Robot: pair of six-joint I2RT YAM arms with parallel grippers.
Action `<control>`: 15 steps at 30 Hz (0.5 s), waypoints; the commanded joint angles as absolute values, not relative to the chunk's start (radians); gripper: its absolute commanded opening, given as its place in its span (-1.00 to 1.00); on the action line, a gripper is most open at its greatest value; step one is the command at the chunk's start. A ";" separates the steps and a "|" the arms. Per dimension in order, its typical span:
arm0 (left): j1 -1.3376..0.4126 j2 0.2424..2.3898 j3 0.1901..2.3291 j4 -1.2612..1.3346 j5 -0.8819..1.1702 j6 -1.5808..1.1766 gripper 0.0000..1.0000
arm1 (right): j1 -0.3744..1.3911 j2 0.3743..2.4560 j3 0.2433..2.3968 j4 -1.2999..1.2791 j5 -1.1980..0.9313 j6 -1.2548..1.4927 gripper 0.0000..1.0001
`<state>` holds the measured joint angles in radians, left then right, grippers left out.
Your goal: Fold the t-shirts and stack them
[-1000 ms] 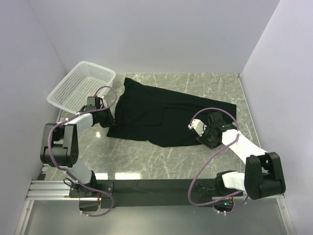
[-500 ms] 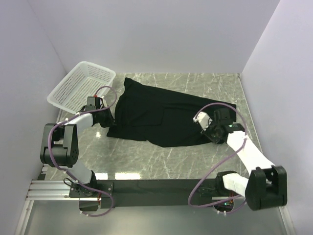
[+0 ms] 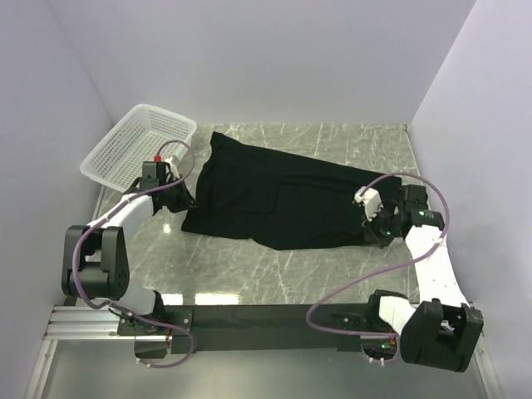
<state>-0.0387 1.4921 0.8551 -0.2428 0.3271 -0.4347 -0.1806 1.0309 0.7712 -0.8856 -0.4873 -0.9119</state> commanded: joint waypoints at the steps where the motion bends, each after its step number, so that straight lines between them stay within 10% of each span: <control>1: -0.032 1.427 0.893 -0.265 0.362 -0.442 -0.99 | -0.248 1.035 0.850 -0.975 -0.630 -0.980 -1.00; 15: -0.005 1.278 0.877 -0.345 0.330 -0.480 -0.99 | -0.480 0.942 0.868 -1.152 -0.741 -1.157 -1.00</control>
<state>-0.0124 1.3033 0.8551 -0.3256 0.3420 -0.4679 -0.4534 0.9627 0.8455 -1.1130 -0.6983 -1.1221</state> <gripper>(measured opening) 0.013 0.020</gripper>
